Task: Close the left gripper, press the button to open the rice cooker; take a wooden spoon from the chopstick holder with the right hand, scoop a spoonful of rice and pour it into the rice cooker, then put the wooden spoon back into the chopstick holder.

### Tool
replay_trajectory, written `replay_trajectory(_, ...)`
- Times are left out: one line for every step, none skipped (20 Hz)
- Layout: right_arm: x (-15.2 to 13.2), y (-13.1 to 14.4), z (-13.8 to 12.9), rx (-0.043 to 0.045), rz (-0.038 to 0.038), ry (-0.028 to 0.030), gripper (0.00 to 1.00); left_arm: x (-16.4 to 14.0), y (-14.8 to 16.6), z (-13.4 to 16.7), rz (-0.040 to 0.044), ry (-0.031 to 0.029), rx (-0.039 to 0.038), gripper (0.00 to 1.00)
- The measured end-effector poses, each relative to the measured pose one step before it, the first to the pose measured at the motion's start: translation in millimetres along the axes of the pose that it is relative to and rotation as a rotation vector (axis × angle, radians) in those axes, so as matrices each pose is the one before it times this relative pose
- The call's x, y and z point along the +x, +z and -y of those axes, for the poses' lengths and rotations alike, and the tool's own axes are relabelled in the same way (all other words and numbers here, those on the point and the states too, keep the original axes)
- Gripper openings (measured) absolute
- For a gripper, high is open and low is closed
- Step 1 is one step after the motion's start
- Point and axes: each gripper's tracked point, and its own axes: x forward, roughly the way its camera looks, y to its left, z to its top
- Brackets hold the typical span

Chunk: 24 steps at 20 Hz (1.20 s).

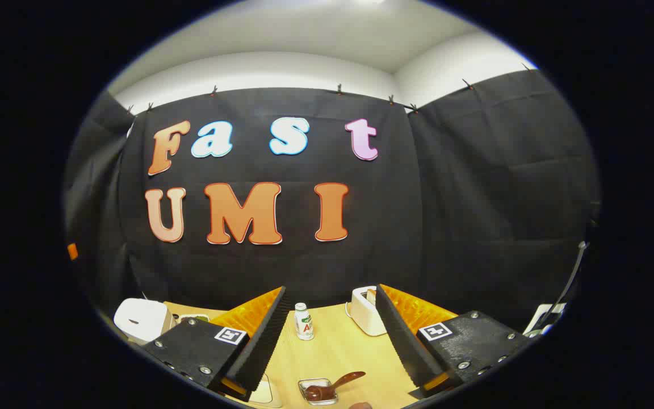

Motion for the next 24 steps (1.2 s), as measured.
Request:
replay_trajectory(-1.52, 3.48, -2.78, -0.02219, 0.00471, 0.00492, 1.00, -1.23, 2.42, -0.42, 0.00201, -0.00185, -0.00129, 1.00)
replay_trajectory(-3.04, 1.56, -2.02, -0.01514, 0.00175, 0.00713, 0.88, -1.21, 0.45, -2.21, -0.00184, 0.00942, 0.00190, 1.00)
replay_trajectory(-2.27, -0.35, -3.14, -0.00763, -0.00275, 0.00964, 0.95, -2.14, 0.33, -3.47, -0.00089, 0.00861, 0.00682, 1.00)
replay_trajectory(-0.40, -1.91, -1.75, -0.00494, -0.00499, 0.00800, 0.95, -1.43, -0.75, -2.35, -0.00077, 0.00818, 0.01052, 1.00)
replay_trajectory(-0.86, -2.26, -2.25, -0.00689, -0.00596, 0.00825, 0.95, -4.11, -0.40, -4.31, 0.00121, 0.00566, 0.00736, 1.00)
replay_trajectory(-1.39, -1.46, -0.61, -0.01016, -0.00491, 0.00682, 0.95, -3.46, 0.98, 0.39, 0.00790, -0.00969, 0.00184, 1.00)
replay_trajectory(-0.76, -1.04, 1.15, -0.01101, -0.00426, 0.00457, 0.95, -3.23, 0.45, 3.81, 0.00209, -0.01376, 0.00008, 1.00)
replay_trajectory(-0.98, -1.37, 2.25, -0.00623, -0.00653, -0.00327, 0.95, -2.81, -1.39, -0.03, -0.00254, -0.00313, 0.00173, 0.99)
replay_trajectory(-1.00, -1.13, 3.08, 0.00255, -0.00578, -0.00577, 0.95, -0.95, -1.15, -1.53, -0.00340, 0.00049, 0.00525, 1.00)
replay_trajectory(-0.97, -0.50, 2.57, 0.01100, 0.00032, -0.00088, 1.00, -1.18, -0.16, -0.92, -0.00301, 0.00463, 0.00540, 1.00)
replay_trajectory(-0.70, 1.19, 0.59, 0.01366, 0.00181, 0.00348, 0.95, -1.16, 0.86, -1.30, -0.00238, 0.00716, -0.00027, 1.00)
replay_trajectory(-0.99, 0.58, 0.41, 0.00944, -0.00087, 0.00507, 0.95, -0.28, 1.56, 0.37, 0.00025, -0.00031, -0.00485, 1.00)
replay_trajectory(-1.02, -0.89, 1.41, 0.00170, -0.00136, 0.00062, 0.95, -1.06, 0.95, 1.77, 0.00071, -0.00137, -0.00407, 1.00)
replay_trajectory(0.14, 0.83, 3.42, -0.00187, 0.00291, -0.00826, 0.95, -0.22, -0.07, 0.68, -0.00152, 0.00130, -0.00296, 1.00)
replay_trajectory(-0.28, 2.24, 2.82, -0.00030, 0.00495, -0.00715, 0.91, 0.10, -0.91, 0.59, -0.00424, -0.00331, -0.00204, 1.00)
replay_trajectory(-1.17, 1.10, 1.67, 0.00588, 0.00181, 0.00021, 0.96, -0.14, 0.30, 2.32, -0.00230, -0.00812, -0.00096, 1.00)
replay_trajectory(-0.65, 0.45, -1.24, 0.00982, 0.00059, 0.00492, 0.96, 1.38, -2.30, 4.00, -0.00829, -0.01268, 0.00482, 1.00)
replay_trajectory(-0.92, -0.33, -1.32, 0.00933, -0.00400, 0.00639, 0.96, 0.19, 1.36, 2.34, -0.00324, -0.00285, 0.00944, 1.00)
replay_trajectory(-1.20, -0.76, 2.72, 0.00574, -0.00275, 0.00075, 0.96, 1.10, 1.43, -1.78, 0.00437, 0.00914, 0.00685, 1.00)
replay_trajectory(-0.41, 1.35, 2.45, 0.00040, 0.00309, -0.00509, 0.96, 0.70, 3.82, -0.98, 0.00824, 0.00579, 0.00291, 1.00)
replay_trajectory(0.00, 1.67, 2.14, -0.00234, 0.00282, -0.00734, 1.00, 1.18, 3.04, 1.52, 0.00723, 0.00045, -0.00072, 1.00)
replay_trajectory(-0.04, -1.32, 2.26, -0.00075, 0.00024, -0.00483, 0.96, -0.54, 1.09, 1.45, 0.00272, -0.00665, -0.00166, 0.99)
replay_trajectory(-0.37, -0.48, -0.32, 0.00087, -0.00258, -0.00024, 0.96, -0.98, -0.86, 0.86, -0.00055, -0.00458, -0.00363, 0.99)
replay_trajectory(-0.90, -1.64, -0.20, 0.00220, -0.00221, 0.00271, 0.96, -0.40, 0.87, -0.87, -0.00417, 0.00309, -0.00290, 1.00)
